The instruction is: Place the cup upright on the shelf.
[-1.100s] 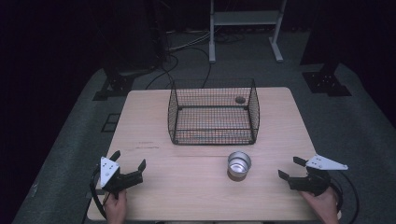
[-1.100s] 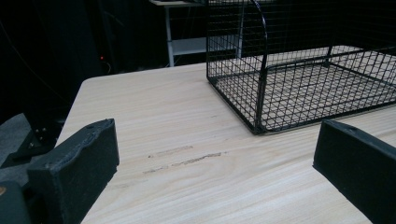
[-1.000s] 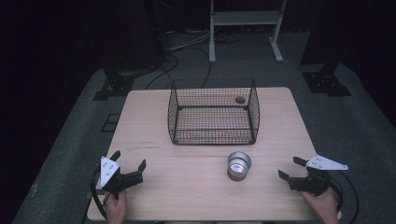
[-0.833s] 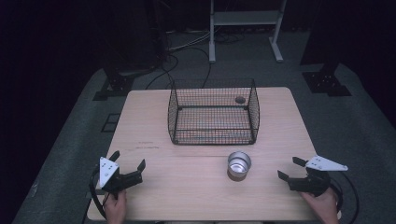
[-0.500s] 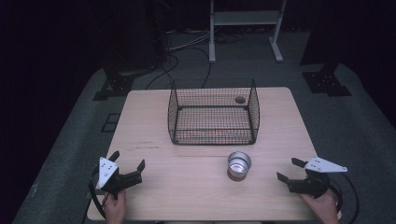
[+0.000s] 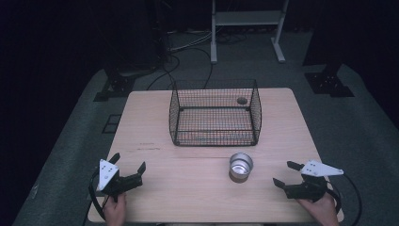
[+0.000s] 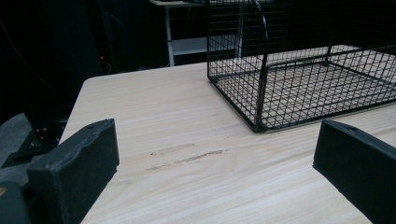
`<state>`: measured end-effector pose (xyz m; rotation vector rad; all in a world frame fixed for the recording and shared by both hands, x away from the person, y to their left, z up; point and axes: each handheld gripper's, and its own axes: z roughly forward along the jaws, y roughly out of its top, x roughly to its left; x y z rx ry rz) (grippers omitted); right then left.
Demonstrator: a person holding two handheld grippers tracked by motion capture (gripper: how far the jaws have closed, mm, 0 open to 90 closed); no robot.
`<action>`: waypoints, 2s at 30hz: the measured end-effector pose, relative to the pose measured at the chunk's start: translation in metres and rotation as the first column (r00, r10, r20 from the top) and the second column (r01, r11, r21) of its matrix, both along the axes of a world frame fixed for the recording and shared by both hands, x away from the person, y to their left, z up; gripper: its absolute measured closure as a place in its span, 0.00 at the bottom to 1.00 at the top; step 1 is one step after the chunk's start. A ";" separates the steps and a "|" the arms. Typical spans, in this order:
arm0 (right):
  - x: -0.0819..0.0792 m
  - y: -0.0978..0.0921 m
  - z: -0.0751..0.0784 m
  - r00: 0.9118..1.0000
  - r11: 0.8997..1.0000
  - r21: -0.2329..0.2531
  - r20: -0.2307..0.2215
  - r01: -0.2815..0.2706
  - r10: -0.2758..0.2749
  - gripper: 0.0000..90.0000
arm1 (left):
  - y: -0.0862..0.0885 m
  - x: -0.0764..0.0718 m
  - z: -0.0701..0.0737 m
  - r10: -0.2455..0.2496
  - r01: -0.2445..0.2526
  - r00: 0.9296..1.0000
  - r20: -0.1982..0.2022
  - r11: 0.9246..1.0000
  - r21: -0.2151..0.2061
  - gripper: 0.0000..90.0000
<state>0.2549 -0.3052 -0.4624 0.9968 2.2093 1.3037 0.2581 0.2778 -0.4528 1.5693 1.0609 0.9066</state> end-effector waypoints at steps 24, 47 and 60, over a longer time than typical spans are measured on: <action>0.002 0.043 0.012 0.994 0.993 -0.033 -0.004 -0.111 0.111 0.08 | 0.005 -0.003 0.003 0.021 -0.021 1.000 0.019 1.000 -0.007 0.00; 0.021 0.085 0.007 0.991 0.990 -0.053 -0.048 -0.130 0.128 0.02 | 0.005 -0.004 0.004 0.021 -0.021 1.000 0.021 1.000 -0.010 0.00; 0.029 0.098 0.003 0.991 0.990 -0.061 -0.047 -0.131 0.128 0.02 | 0.006 -0.004 0.004 0.023 -0.023 0.999 0.023 1.000 -0.007 0.00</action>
